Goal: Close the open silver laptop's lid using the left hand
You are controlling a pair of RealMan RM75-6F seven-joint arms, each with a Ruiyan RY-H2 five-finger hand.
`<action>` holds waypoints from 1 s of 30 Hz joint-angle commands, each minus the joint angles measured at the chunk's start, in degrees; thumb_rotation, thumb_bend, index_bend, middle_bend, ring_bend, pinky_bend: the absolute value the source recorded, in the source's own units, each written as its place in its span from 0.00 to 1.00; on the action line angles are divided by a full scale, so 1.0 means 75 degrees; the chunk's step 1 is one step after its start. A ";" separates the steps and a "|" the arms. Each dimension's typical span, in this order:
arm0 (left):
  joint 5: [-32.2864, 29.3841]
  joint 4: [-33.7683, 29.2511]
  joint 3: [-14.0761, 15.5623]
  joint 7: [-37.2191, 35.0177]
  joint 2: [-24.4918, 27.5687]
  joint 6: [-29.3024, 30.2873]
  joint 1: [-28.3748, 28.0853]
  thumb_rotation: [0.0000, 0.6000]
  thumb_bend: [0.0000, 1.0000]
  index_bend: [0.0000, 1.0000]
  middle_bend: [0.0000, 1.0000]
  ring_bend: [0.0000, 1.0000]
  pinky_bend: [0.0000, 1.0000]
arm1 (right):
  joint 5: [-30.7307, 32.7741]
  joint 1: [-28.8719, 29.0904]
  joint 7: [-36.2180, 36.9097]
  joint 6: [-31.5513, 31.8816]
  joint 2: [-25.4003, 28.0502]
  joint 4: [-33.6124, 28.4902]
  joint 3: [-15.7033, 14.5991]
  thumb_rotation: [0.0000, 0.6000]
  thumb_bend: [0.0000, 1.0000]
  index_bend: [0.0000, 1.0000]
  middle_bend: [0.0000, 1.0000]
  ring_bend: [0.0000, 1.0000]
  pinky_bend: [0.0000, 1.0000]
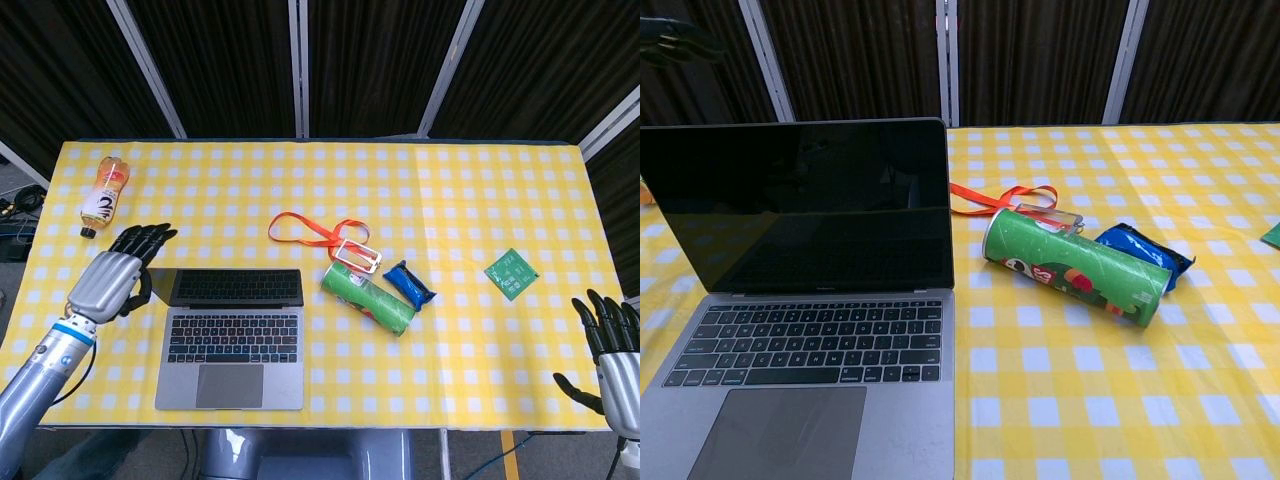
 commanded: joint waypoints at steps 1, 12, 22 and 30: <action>-0.0934 0.0038 -0.0254 0.0440 -0.0231 -0.0583 -0.0641 1.00 1.00 0.14 0.15 0.14 0.17 | 0.0014 0.0002 0.0013 -0.0002 0.0004 0.0001 0.0005 1.00 0.00 0.01 0.00 0.00 0.00; -0.1591 -0.0241 -0.0073 0.0136 0.0000 -0.1179 -0.0912 1.00 1.00 0.23 0.22 0.23 0.26 | -0.0016 -0.0008 0.0032 0.0029 0.0016 -0.0012 -0.0002 1.00 0.00 0.02 0.00 0.00 0.00; -0.0314 -0.0476 0.0128 -0.1480 0.0462 -0.1379 -0.0445 1.00 1.00 0.26 0.25 0.26 0.29 | -0.0043 -0.0012 0.0026 0.0034 0.0012 -0.0040 -0.0017 1.00 0.00 0.02 0.00 0.00 0.00; 0.1405 -0.0560 0.0624 -0.2614 0.0800 -0.1261 -0.0027 1.00 1.00 0.26 0.25 0.26 0.29 | -0.0086 -0.0015 0.0010 0.0038 0.0011 -0.0059 -0.0037 1.00 0.00 0.02 0.00 0.00 0.00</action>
